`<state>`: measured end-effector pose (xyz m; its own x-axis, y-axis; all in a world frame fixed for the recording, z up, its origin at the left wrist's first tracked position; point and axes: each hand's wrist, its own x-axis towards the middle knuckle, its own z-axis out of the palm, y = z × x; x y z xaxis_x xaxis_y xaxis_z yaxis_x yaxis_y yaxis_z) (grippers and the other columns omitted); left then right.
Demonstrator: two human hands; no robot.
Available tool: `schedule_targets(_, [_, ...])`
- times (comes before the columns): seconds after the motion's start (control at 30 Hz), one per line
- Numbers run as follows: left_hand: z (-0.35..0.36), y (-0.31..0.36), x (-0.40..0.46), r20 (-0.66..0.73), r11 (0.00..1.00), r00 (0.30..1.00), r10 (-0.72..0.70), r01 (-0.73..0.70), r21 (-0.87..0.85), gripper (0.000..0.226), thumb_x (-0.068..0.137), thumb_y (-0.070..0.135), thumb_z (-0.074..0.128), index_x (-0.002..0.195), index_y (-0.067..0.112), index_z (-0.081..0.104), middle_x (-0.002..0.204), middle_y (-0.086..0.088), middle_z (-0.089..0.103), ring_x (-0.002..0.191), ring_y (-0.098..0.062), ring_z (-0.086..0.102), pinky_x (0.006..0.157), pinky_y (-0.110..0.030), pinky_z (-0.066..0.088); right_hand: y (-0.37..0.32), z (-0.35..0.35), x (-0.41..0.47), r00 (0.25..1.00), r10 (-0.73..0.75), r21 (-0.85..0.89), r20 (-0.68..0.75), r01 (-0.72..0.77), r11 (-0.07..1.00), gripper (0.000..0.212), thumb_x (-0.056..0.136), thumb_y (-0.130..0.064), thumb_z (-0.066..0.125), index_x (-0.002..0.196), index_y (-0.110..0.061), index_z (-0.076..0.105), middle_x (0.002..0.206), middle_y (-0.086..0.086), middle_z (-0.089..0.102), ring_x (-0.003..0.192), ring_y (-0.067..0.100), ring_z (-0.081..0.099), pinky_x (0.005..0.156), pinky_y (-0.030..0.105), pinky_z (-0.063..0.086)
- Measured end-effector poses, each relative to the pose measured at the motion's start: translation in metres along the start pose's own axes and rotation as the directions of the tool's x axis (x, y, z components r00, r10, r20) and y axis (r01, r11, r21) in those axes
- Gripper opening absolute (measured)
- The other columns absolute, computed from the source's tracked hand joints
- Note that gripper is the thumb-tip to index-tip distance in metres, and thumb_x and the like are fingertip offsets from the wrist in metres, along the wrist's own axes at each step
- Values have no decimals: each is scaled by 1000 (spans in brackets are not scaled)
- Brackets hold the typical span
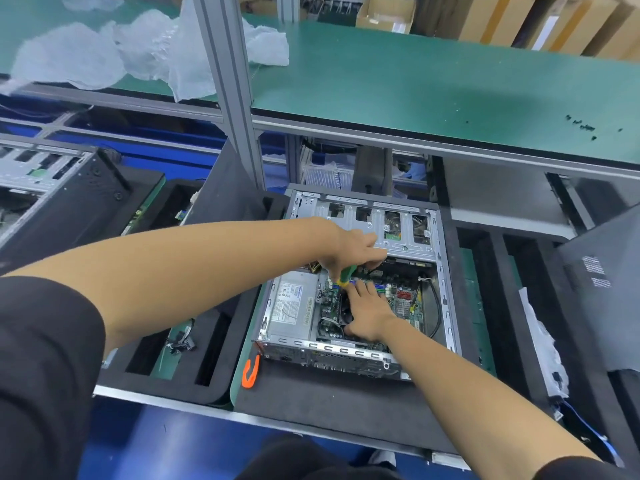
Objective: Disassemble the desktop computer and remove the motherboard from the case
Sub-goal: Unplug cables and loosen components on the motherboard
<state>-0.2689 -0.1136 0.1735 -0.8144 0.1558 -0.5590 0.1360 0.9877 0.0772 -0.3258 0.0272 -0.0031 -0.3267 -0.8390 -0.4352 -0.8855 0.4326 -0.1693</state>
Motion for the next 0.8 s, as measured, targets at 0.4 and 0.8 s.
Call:
schedule_targets(0.4, [17,15,10,-174,958,957,-233,257,127,37,104,43,49,114,11,63,109,-10,63,83,-27,58,68,-37,50,0,-1,-1,1000,4,6,12,-4,1000,98,78,-46,75,155,-16,21,152,8,26,140,32,23,112,55,34])
schedule_targets(0.8, [8,-7,5,-124,934,972,199,-150,323,41,93,38,69,122,18,48,114,0,50,88,-21,49,61,-33,36,0,2,1,999,23,-17,32,-23,1000,108,81,-50,74,159,-13,9,160,12,17,148,37,13,117,57,29])
